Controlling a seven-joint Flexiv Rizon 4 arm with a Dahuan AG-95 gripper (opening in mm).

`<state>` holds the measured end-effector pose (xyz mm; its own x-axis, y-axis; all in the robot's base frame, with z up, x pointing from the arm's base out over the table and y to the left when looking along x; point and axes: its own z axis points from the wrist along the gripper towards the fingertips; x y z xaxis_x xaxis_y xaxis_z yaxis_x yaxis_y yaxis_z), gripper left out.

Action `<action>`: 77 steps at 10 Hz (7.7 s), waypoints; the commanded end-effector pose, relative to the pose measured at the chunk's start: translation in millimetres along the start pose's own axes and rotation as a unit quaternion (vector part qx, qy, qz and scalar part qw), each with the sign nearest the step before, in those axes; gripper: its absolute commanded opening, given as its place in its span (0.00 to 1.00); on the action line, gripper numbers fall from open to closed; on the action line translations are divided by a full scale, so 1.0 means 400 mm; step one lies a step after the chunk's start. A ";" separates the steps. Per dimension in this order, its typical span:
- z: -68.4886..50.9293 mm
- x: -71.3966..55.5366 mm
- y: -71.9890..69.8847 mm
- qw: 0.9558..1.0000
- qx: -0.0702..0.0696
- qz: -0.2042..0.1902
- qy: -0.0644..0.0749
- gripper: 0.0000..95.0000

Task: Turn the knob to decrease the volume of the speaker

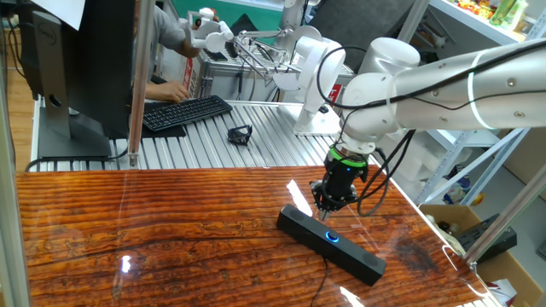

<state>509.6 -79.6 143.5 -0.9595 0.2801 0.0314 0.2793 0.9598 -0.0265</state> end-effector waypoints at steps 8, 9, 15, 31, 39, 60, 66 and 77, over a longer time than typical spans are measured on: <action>-0.003 0.045 -0.111 0.999 0.004 -0.043 -0.003 0.00; 0.003 0.047 -0.148 0.999 0.001 -0.054 -0.003 0.00; 0.056 0.029 -0.268 0.998 -0.016 -0.057 0.003 0.00; 0.157 0.028 -0.268 0.998 -0.055 0.029 0.018 0.00; 0.145 -0.012 -0.205 0.997 -0.053 0.045 0.023 0.00; 0.168 -0.088 -0.168 0.997 -0.055 0.042 0.021 0.00; 0.168 -0.097 -0.169 0.987 -0.050 0.150 0.027 0.00; 0.165 -0.102 -0.170 0.868 -0.033 0.493 0.043 0.00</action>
<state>527.5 -157.2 76.8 -0.3901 0.9147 0.1055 0.9195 0.3930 -0.0072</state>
